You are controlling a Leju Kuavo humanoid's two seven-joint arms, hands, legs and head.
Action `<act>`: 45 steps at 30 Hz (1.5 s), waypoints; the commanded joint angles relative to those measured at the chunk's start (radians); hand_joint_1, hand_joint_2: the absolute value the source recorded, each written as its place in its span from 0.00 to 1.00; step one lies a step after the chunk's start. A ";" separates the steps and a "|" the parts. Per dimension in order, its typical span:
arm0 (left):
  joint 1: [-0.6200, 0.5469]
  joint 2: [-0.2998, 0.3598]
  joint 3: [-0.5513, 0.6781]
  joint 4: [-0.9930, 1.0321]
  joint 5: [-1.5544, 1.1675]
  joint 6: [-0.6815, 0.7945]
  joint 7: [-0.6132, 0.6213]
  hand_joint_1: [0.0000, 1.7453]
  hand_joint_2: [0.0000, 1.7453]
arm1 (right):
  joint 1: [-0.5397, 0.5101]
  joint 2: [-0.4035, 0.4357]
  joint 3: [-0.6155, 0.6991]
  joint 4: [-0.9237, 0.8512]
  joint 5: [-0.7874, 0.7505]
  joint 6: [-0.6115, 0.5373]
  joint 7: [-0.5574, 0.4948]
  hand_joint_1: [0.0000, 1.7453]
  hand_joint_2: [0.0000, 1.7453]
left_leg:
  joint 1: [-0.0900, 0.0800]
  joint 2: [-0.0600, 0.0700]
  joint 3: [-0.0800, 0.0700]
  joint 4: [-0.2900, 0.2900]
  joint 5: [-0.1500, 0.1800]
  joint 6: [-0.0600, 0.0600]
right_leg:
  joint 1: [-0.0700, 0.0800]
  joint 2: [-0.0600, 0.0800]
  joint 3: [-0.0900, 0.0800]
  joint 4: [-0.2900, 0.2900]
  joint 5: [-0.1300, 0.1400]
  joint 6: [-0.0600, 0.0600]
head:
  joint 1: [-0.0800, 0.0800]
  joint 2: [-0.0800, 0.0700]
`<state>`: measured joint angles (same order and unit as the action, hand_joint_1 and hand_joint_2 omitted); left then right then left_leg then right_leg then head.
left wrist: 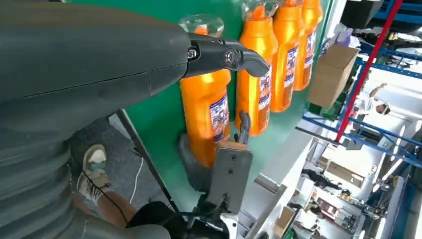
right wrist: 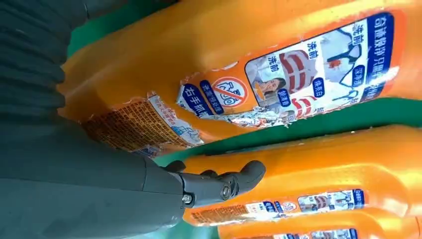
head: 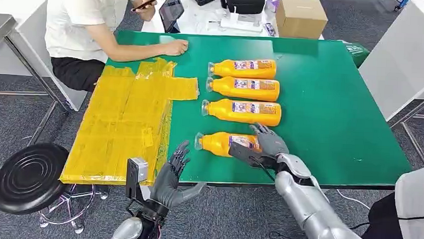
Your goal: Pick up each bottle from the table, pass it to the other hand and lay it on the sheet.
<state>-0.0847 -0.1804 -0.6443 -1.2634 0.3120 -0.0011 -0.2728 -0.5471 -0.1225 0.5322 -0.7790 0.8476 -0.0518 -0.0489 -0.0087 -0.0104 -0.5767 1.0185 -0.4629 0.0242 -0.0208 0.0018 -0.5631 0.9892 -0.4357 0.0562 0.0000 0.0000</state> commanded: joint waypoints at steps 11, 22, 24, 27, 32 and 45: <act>-0.033 0.015 0.018 0.028 -0.027 0.042 -0.006 0.00 1.00 | -0.029 -0.045 0.079 0.154 -0.109 0.090 0.003 0.94 1.00 | 0.002 -0.001 0.003 -0.001 0.000 -0.002 | 0.002 -0.002 0.003 -0.002 0.000 -0.002 | 0.000 0.000; -0.042 0.013 0.014 0.032 -0.026 0.041 -0.014 0.00 1.00 | -0.007 -0.047 0.022 0.174 -0.227 0.145 -0.067 0.96 1.00 | 0.002 -0.003 0.007 -0.001 0.001 -0.001 | 0.002 -0.003 0.008 -0.002 0.000 -0.002 | 0.000 0.000; -0.042 0.013 0.014 0.032 -0.026 0.041 -0.014 0.00 1.00 | -0.007 -0.047 0.022 0.174 -0.227 0.145 -0.067 0.98 1.00 | 0.002 -0.002 0.008 -0.001 0.001 -0.002 | 0.002 -0.003 0.009 -0.003 0.000 -0.002 | 0.000 0.000; -0.040 0.013 0.019 0.031 -0.022 0.052 -0.035 0.00 1.00 | 0.020 -0.032 -0.017 0.165 -0.291 0.136 -0.115 1.00 1.00 | 0.002 -0.002 0.009 -0.001 0.000 -0.002 | 0.002 -0.002 0.010 -0.003 0.000 -0.002 | 0.000 0.000; -0.024 0.010 0.044 0.021 -0.027 0.115 -0.062 0.00 1.00 | 0.108 -0.033 -0.059 0.084 -0.366 0.119 -0.175 1.00 1.00 | 0.003 -0.003 0.011 -0.002 0.001 -0.002 | 0.003 -0.004 0.012 -0.005 0.001 -0.003 | 0.000 0.000; -0.006 -0.016 0.103 0.025 0.056 0.279 -0.101 0.00 1.00 | 0.245 0.016 -0.210 -0.172 -0.553 0.074 -0.277 1.00 1.00 | 0.002 0.002 0.012 -0.001 -0.001 -0.001 | 0.002 0.003 0.011 -0.002 0.000 -0.002 | 0.000 0.000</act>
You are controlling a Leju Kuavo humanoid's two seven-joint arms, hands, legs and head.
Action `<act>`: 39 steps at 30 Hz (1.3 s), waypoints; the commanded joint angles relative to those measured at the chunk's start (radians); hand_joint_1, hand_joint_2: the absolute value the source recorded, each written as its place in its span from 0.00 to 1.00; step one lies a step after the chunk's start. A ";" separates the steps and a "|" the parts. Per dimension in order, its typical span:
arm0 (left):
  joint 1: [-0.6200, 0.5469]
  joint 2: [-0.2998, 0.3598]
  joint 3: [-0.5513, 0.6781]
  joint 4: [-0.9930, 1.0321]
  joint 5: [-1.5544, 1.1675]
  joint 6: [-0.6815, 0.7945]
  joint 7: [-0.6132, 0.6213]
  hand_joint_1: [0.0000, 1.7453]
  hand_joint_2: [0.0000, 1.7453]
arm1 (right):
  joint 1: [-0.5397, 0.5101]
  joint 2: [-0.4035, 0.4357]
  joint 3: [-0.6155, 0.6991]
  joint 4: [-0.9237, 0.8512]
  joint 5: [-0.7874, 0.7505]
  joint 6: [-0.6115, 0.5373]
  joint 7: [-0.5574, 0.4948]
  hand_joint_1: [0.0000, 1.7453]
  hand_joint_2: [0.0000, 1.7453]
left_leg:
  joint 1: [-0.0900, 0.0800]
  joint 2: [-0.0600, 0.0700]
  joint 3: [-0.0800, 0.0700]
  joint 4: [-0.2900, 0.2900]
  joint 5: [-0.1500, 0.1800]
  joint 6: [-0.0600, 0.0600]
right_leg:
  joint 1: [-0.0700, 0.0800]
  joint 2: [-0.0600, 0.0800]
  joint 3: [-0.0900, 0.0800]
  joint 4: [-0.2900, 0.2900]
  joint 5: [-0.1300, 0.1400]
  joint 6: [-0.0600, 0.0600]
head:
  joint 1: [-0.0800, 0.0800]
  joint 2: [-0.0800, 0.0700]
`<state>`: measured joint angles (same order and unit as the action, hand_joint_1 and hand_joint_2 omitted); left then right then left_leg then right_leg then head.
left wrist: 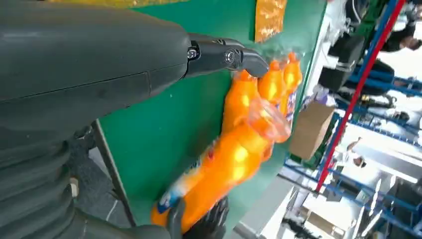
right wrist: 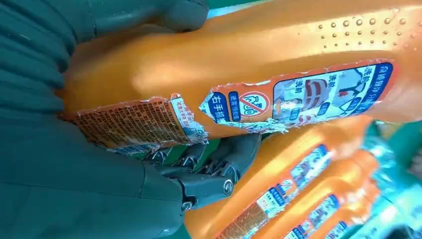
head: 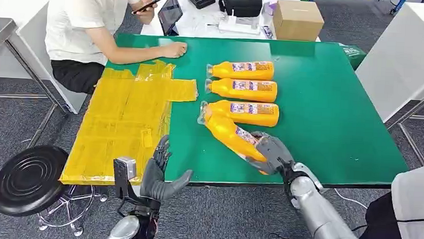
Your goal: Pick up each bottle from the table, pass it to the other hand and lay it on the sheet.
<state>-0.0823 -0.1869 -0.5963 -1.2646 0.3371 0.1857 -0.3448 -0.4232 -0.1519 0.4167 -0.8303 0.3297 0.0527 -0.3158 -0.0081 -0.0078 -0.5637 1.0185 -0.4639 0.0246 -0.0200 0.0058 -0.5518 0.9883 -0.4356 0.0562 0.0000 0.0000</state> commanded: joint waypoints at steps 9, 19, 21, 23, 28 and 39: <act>-0.039 0.004 0.038 0.081 0.083 0.151 -0.050 0.00 1.00 | 0.161 0.056 -0.094 -0.211 -0.049 -0.047 -0.032 1.00 1.00 | 0.001 -0.001 -0.006 0.000 0.000 -0.002 | 0.001 -0.001 -0.004 -0.001 0.000 -0.002 | 0.000 0.000; -0.043 0.040 -0.033 0.071 0.187 -0.046 -0.008 0.00 1.00 | 0.149 0.081 -0.010 -0.278 -0.077 -0.012 -0.079 0.94 1.00 | 0.000 0.001 -0.011 0.000 0.000 -0.001 | 0.000 0.001 -0.010 0.000 0.000 -0.002 | 0.000 0.000; -0.041 0.044 -0.037 0.063 0.194 -0.089 -0.001 0.00 1.00 | 0.150 0.084 0.008 -0.294 -0.081 -0.004 -0.086 0.94 1.00 | 0.001 0.002 -0.011 0.000 0.000 -0.002 | 0.001 0.001 -0.010 0.000 0.000 -0.002 | 0.000 0.000; -0.039 0.046 -0.038 0.065 0.192 -0.129 -0.004 0.00 1.00 | 0.148 0.088 0.024 -0.307 -0.085 0.000 -0.090 0.93 1.00 | 0.001 0.002 -0.011 0.000 0.000 -0.002 | 0.001 0.001 -0.010 0.000 0.000 -0.003 | 0.000 0.000; -0.055 0.024 0.004 0.087 0.213 -0.205 -0.010 0.00 1.00 | 0.137 0.092 0.047 -0.308 -0.095 0.012 -0.108 0.93 1.00 | 0.002 0.001 -0.011 0.000 0.000 -0.003 | 0.002 0.000 -0.010 0.000 0.001 -0.003 | 0.000 0.000; -0.087 0.010 0.078 0.052 0.230 -0.243 -0.019 0.00 1.00 | 0.134 0.096 0.108 -0.321 -0.102 0.042 -0.125 0.94 1.00 | 0.001 0.000 -0.013 0.000 0.000 -0.001 | 0.000 0.000 -0.012 0.001 0.000 -0.002 | 0.000 0.000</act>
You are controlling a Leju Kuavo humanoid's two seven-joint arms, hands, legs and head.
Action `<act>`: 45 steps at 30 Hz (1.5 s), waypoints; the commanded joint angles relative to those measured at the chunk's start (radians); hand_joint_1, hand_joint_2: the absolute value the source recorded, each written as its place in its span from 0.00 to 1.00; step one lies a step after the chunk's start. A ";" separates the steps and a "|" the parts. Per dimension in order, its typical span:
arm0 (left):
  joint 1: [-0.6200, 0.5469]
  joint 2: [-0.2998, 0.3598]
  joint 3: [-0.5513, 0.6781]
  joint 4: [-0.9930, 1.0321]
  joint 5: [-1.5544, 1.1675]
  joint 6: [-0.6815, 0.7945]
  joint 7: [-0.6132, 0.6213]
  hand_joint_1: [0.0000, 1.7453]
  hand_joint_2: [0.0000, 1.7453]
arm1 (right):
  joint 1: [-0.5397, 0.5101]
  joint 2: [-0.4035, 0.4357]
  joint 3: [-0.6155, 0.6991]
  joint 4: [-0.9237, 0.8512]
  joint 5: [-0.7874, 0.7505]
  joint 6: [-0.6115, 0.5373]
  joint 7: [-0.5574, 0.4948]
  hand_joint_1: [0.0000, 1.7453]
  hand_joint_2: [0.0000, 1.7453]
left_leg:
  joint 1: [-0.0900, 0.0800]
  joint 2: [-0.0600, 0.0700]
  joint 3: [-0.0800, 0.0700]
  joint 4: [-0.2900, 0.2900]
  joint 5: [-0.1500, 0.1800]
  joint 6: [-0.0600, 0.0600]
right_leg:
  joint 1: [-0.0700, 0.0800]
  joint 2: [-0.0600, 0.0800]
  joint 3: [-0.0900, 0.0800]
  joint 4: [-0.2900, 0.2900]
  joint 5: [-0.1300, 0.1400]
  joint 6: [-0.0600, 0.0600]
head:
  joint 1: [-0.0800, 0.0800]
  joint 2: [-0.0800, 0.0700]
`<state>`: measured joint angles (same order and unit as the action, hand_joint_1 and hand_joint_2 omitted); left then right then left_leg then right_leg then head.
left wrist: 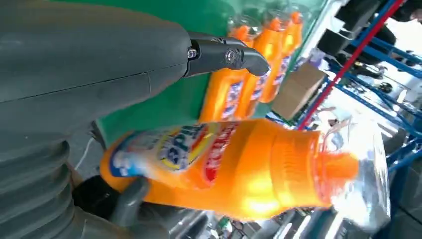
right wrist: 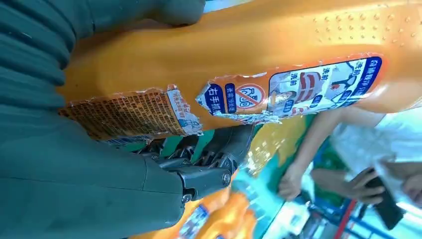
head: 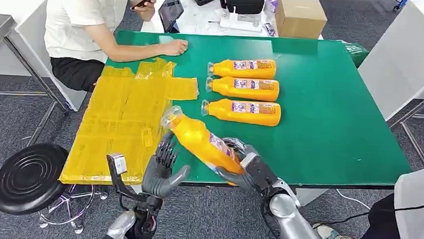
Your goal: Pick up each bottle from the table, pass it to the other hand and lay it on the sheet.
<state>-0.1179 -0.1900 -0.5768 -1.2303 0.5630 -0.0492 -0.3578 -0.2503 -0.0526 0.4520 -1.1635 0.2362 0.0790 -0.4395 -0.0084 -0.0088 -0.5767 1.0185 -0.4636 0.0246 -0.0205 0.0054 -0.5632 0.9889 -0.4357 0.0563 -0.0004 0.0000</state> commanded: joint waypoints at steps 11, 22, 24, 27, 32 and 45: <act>-0.050 0.006 0.057 0.010 0.012 -0.016 -0.001 0.00 1.00 | -0.040 -0.002 0.089 0.022 0.000 0.021 -0.002 0.92 1.00 | 0.001 0.002 0.000 0.000 0.000 -0.002 | 0.002 0.001 0.000 0.000 0.001 -0.002 | 0.000 0.000; -0.017 0.044 -0.001 -0.038 -0.026 -0.092 -0.010 0.00 1.00 | -0.049 -0.014 0.074 0.044 -0.010 0.023 0.004 0.88 1.00 | 0.002 0.003 0.002 -0.001 0.000 -0.003 | 0.002 0.001 0.002 -0.001 0.001 -0.004 | 0.000 0.000; -0.015 0.040 -0.002 -0.029 -0.030 -0.102 -0.001 0.00 1.00 | -0.054 -0.008 0.072 0.051 -0.005 0.026 0.005 0.87 1.00 | 0.001 0.002 0.001 -0.001 0.000 -0.002 | 0.001 0.001 0.001 -0.001 0.000 -0.003 | 0.000 0.000; -0.023 0.031 -0.003 -0.008 -0.031 -0.097 -0.001 0.00 1.00 | -0.061 -0.001 0.080 0.055 0.000 0.028 0.006 0.88 1.00 | 0.002 0.003 0.001 -0.001 0.000 -0.002 | 0.002 0.001 0.001 -0.001 0.001 -0.003 | 0.000 0.000; -0.023 0.031 -0.003 -0.008 -0.031 -0.097 -0.001 0.00 1.00 | -0.061 -0.001 0.080 0.055 0.000 0.028 0.006 0.88 1.00 | 0.002 0.002 0.001 -0.001 0.000 -0.003 | 0.002 0.001 0.001 -0.002 0.001 -0.003 | 0.000 0.000; -0.057 0.026 -0.017 0.066 -0.021 -0.128 0.028 0.00 1.00 | -0.087 0.007 0.124 0.088 0.016 0.030 0.012 0.89 1.00 | 0.001 0.001 0.000 -0.001 0.000 -0.002 | 0.001 0.001 0.000 0.000 0.000 -0.002 | 0.000 0.000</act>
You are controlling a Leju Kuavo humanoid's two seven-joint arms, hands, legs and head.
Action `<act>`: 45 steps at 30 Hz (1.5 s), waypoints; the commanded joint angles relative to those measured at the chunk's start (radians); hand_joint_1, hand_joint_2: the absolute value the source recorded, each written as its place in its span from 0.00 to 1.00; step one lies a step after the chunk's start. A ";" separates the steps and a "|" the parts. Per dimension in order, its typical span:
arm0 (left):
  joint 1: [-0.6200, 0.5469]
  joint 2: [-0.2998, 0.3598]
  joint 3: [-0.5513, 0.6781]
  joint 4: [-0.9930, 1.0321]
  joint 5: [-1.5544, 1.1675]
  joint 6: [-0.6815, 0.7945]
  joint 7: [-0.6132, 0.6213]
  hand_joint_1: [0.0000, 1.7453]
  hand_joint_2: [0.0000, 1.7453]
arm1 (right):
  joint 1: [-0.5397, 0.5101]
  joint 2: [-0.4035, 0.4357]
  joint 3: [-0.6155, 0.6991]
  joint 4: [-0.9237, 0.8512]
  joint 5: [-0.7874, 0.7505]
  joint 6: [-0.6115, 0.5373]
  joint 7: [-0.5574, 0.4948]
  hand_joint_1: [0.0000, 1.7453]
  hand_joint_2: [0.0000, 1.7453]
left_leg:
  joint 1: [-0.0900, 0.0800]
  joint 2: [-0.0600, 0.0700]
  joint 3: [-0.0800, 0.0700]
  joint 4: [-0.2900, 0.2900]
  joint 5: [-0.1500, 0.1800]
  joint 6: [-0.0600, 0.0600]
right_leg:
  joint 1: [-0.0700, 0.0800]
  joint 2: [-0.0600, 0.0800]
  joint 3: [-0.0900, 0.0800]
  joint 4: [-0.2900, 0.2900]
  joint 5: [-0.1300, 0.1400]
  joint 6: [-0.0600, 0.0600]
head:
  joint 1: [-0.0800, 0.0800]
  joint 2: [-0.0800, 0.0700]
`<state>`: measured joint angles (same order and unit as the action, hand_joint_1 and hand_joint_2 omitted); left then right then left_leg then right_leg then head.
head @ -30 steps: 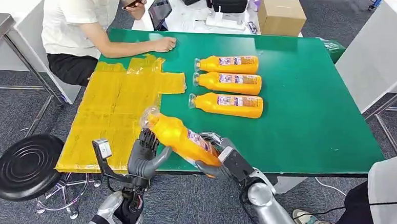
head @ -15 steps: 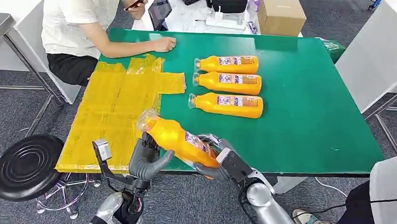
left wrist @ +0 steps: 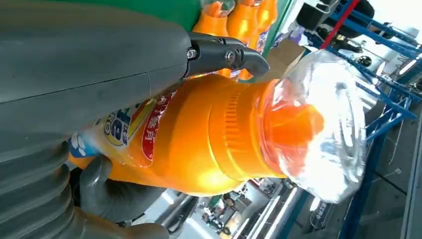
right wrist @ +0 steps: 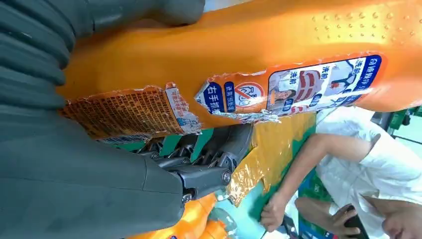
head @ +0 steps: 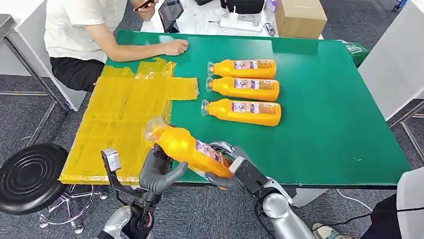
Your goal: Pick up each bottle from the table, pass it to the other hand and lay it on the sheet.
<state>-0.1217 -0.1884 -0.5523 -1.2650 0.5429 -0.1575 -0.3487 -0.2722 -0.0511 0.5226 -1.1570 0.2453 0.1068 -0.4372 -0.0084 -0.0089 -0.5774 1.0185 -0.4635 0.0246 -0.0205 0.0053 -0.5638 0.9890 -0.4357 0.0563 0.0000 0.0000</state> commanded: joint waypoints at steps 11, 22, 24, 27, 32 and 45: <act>-0.079 0.008 -0.021 0.153 0.045 -0.022 0.036 0.00 1.00 | -0.049 0.009 0.083 0.049 0.011 0.001 0.003 0.90 1.00 | 0.002 0.001 0.001 0.000 0.000 -0.002 | 0.002 0.000 0.001 -0.001 0.000 -0.003 | 0.000 0.000; -0.044 0.015 -0.015 0.075 0.136 -0.155 0.030 0.04 1.00 | -0.045 0.034 0.069 0.102 -0.035 0.032 -0.019 0.89 1.00 | 0.002 0.002 0.002 -0.001 0.000 -0.002 | 0.002 0.001 0.001 -0.001 0.000 -0.003 | 0.000 0.000; -0.044 0.012 -0.012 0.075 0.133 -0.167 0.017 1.00 1.00 | -0.048 0.040 0.066 0.106 -0.034 0.028 -0.022 0.86 1.00 | 0.002 0.002 0.002 -0.001 0.000 -0.003 | 0.002 0.000 0.002 -0.002 0.001 -0.003 | 0.000 0.000; -0.035 0.015 -0.004 0.059 0.134 -0.181 0.007 1.00 1.00 | -0.046 0.043 0.061 0.107 -0.032 0.025 -0.023 0.63 1.00 | 0.001 0.002 0.001 -0.001 0.000 -0.002 | 0.001 0.001 0.001 -0.001 0.000 -0.002 | 0.000 0.000; -0.020 0.025 -0.001 0.030 0.139 -0.209 0.011 1.00 1.00 | -0.030 0.053 0.039 0.106 -0.031 0.014 -0.026 0.00 1.00 | 0.002 0.002 0.002 -0.001 -0.001 -0.002 | 0.002 0.001 0.001 -0.001 0.000 -0.003 | 0.000 0.000; -0.031 0.028 -0.012 0.062 0.070 -0.180 0.002 1.00 1.00 | -0.019 0.058 0.023 0.072 -0.008 -0.007 -0.031 0.00 1.00 | 0.002 0.001 0.001 -0.001 0.000 -0.002 | 0.002 0.000 0.001 -0.001 0.000 -0.002 | 0.000 0.000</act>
<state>-0.1263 -0.1884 -0.5360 -1.2261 0.6203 -0.3426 -0.3449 -0.2710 0.0000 0.5608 -1.1135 0.2327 0.1072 -0.4707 -0.0083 -0.0089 -0.5779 1.0185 -0.4635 0.0245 -0.0205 0.0053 -0.5646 0.9891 -0.4357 0.0563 0.0000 0.0000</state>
